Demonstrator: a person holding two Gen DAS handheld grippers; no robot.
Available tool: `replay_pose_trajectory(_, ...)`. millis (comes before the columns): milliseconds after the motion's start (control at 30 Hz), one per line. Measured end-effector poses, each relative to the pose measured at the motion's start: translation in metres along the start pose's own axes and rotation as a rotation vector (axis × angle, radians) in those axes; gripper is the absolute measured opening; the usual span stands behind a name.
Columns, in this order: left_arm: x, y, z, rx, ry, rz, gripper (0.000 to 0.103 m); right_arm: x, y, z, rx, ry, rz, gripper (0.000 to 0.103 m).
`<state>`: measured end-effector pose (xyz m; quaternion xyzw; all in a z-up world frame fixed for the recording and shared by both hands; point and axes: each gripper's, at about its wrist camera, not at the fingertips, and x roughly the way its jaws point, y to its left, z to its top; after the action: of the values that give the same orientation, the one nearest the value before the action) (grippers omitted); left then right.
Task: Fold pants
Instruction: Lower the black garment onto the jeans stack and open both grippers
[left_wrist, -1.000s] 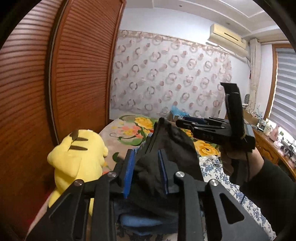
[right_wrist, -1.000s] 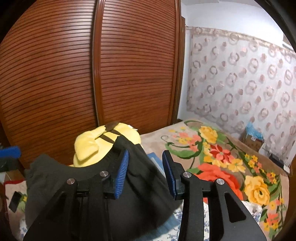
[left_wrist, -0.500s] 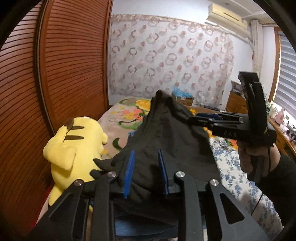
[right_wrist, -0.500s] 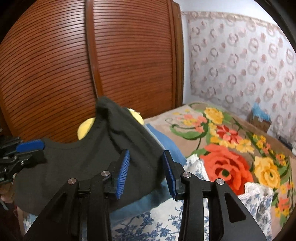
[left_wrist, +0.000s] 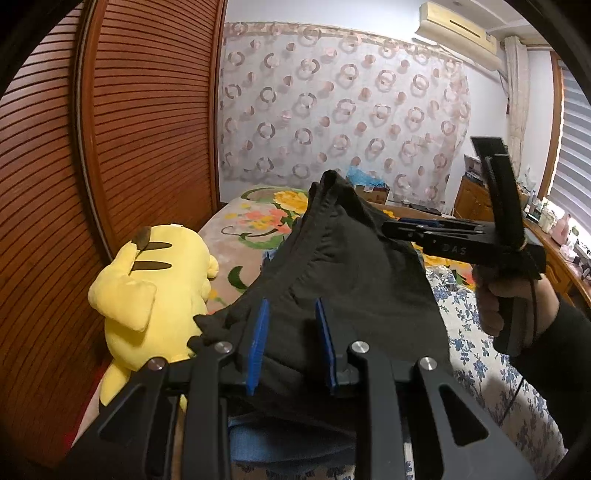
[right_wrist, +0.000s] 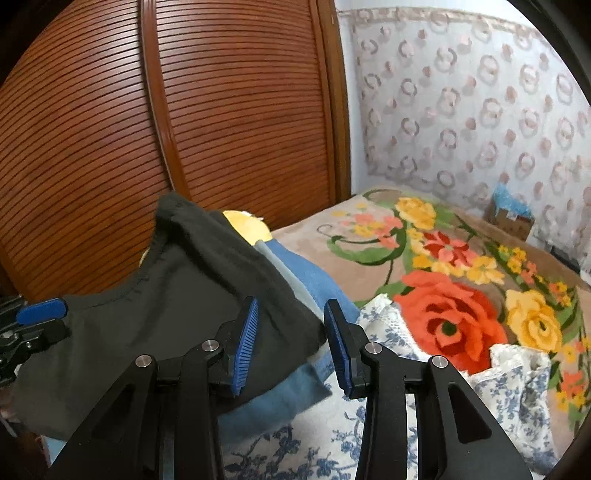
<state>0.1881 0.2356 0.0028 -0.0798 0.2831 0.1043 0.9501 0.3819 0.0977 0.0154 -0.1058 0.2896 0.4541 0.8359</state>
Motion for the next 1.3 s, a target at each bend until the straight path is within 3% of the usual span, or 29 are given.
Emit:
replay_pose_trajectory(133,-0.009,-0.003,-0.001,0.016,-0.003,0.020,0.026,-0.021,0.008,0.000,-0.004,-0.031,-0.012,0.038)
replay_pose_trajectory(633,-0.058,-0.017,-0.004,0.063,-0.053,-0.028,0.057,-0.086,0.042,-0.026,-0.011,-0.074,-0.048,0.038)
replay_pose_trajectory(900,-0.086,-0.027,-0.005,0.084,-0.086,-0.036,0.058,-0.118,0.054,-0.040,-0.001,-0.096,-0.061,0.039)
replay_pose_trajectory(1033,-0.095,-0.037,-0.007,0.110,-0.090,-0.001,0.058,-0.132,0.061,-0.046,0.006,-0.107,-0.066,0.039)
replay_pose_trajectory(1300,-0.110,-0.045,-0.014,0.077,-0.103,-0.081,0.058,-0.163,0.075,-0.064,0.013,-0.122,-0.094,0.040)
